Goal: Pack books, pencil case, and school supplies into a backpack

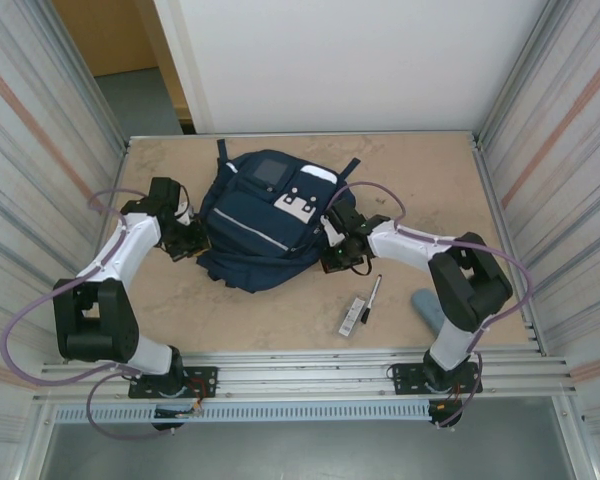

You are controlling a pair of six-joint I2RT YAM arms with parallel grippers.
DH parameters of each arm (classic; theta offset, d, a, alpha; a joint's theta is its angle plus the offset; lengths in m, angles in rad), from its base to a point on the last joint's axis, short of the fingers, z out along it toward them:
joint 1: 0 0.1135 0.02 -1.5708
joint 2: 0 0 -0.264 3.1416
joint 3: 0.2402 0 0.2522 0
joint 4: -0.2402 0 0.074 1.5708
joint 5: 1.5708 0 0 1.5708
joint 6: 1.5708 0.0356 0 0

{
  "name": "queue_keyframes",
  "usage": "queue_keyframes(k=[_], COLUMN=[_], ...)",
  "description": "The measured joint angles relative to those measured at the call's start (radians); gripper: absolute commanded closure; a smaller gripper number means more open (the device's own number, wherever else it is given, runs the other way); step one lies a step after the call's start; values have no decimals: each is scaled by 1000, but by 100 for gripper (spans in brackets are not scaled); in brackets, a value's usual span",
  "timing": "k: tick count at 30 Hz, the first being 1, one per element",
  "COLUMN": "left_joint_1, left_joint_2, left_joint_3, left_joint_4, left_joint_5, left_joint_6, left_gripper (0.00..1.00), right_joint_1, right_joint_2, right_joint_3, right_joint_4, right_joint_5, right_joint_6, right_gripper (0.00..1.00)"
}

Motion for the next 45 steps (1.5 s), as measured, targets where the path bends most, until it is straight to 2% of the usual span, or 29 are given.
queue_keyframes(k=[5,9,12,17,21,27,28,31,32,38,45], left_joint_1=[1,0,-12,-69,-120,-158,-159,-180,-195,-315,-473], left_joint_2=[14,14,14,11,-7,-75,-88,-136,-157,-284,-240], left_joint_3=[0,0,0,-9,-30,-78,-82,-84,-85,-92,-27], left_joint_4=[-11,-20,-21,-21,-22,-45,-55,-95,-106,-133,-153], left_joint_5=[37,89,103,93,63,28,28,19,20,24,-70], left_joint_6=[24,36,44,51,51,51,51,48,46,24,-34], left_gripper=[100,100,100,100,100,100,94,66,61,49,41], right_joint_1=[-15,-63,-95,-115,-133,-165,-169,-172,-172,-172,-178], right_joint_2=[28,29,29,29,14,-67,-87,-152,-176,-319,-475], right_joint_3=[16,16,16,15,5,-60,-77,-123,-137,-190,-224], right_joint_4=[-1,2,6,6,-1,5,11,27,35,92,148], right_joint_5=[69,82,86,111,151,240,251,268,270,278,280], right_joint_6=[-40,-63,-69,-77,-82,-62,-58,-50,-42,-5,45], right_gripper=[94,85,83,77,64,59,57,53,51,46,42])
